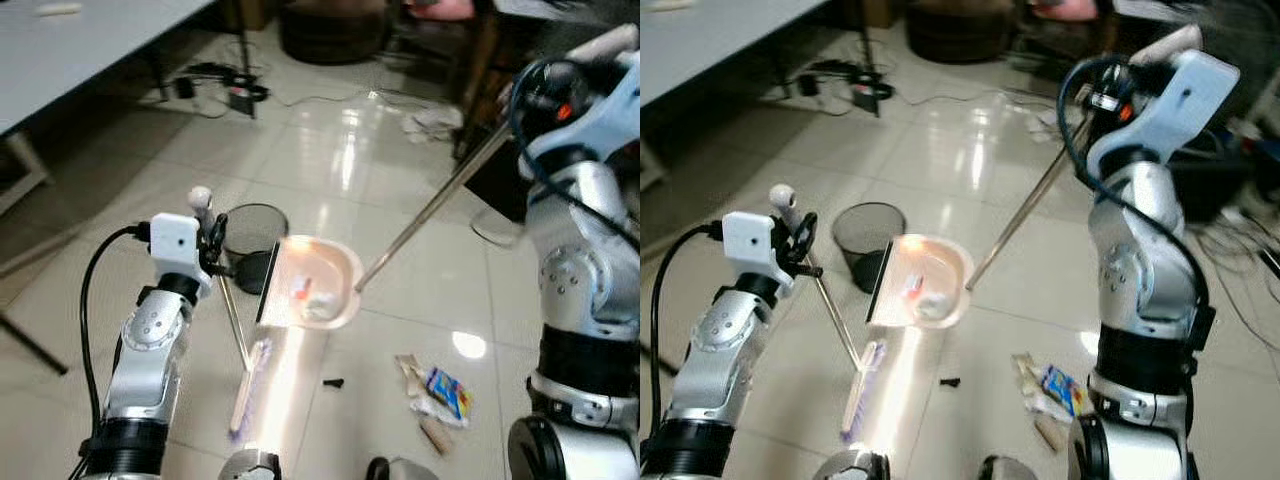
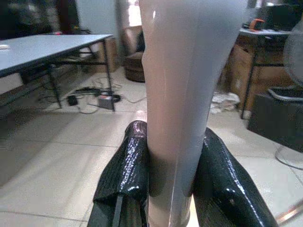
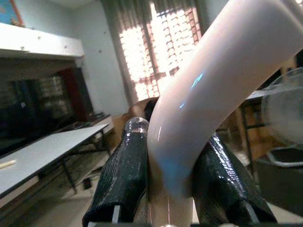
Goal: Sweep floor
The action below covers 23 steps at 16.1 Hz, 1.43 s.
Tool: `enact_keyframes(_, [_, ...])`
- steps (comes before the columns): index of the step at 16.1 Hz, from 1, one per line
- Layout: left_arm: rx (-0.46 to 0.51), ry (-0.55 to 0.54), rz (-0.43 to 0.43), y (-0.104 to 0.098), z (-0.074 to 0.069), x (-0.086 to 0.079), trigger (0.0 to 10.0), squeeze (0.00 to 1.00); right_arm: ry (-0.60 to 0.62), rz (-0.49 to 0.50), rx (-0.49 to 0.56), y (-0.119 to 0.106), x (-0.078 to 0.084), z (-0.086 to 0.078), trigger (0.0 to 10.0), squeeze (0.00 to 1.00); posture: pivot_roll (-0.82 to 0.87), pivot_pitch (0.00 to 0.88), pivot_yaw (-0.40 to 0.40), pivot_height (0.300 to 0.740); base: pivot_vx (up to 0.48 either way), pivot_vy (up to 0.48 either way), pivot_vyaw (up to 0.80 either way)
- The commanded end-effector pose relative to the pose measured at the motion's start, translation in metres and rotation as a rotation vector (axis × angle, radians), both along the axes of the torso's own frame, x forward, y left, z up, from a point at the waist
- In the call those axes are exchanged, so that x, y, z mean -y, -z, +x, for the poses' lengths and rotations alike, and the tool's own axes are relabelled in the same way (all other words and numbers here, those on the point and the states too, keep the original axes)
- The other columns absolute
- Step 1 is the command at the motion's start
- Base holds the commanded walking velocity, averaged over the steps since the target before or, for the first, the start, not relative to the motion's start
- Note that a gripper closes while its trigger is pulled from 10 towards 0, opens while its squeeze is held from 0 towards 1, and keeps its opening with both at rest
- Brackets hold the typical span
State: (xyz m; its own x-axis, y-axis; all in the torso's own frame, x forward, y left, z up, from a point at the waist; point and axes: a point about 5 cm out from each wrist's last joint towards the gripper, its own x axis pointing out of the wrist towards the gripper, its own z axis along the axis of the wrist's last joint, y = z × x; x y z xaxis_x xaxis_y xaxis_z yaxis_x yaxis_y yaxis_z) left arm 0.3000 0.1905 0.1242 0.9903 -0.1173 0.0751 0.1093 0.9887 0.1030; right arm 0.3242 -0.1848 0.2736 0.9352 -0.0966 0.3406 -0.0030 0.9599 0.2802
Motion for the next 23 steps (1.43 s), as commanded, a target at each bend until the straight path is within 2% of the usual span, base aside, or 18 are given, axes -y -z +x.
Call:
enact_keyframes(1, [0.031,-0.010,0.008,-0.008,0.003,-0.001,10.0,0.00,-0.012,0.011,0.072,-0.015,-0.003,-0.006,10.0,0.00,0.00,0.008,0.031,0.740,0.292,0.000,0.80])
enact_keyframes(3, [0.031,0.003,0.039,-0.010,0.003,0.001,10.0,0.00,0.000,0.031,0.071,-0.013,0.001,-0.006,10.0,0.00,0.01,0.007,0.036,0.740,0.304,0.000,0.80])
enact_keyframes(7, [0.022,-0.008,0.047,-0.009,0.001,-0.005,10.0,0.00,0.006,0.047,0.063,-0.008,0.004,-0.007,10.0,0.00,0.01,0.013,0.038,0.740,0.321,0.000,0.00])
enact_keyframes(13, [0.048,-0.016,0.027,-0.017,0.007,-0.004,10.0,0.00,0.003,0.059,0.079,-0.012,0.006,-0.005,10.0,0.00,0.02,0.024,0.035,0.740,0.342,0.000,0.00])
enact_keyframes(16, [0.027,-0.005,0.043,-0.010,0.004,-0.003,10.0,0.00,0.018,0.067,0.081,-0.011,0.008,-0.008,10.0,0.00,0.01,0.020,0.042,0.740,0.349,0.000,0.00])
enact_keyframes(23, [0.024,0.006,0.024,-0.010,0.007,0.001,10.0,0.00,0.042,0.057,0.085,-0.011,0.014,-0.009,10.0,0.00,0.00,0.018,0.048,0.740,0.369,0.000,0.00])
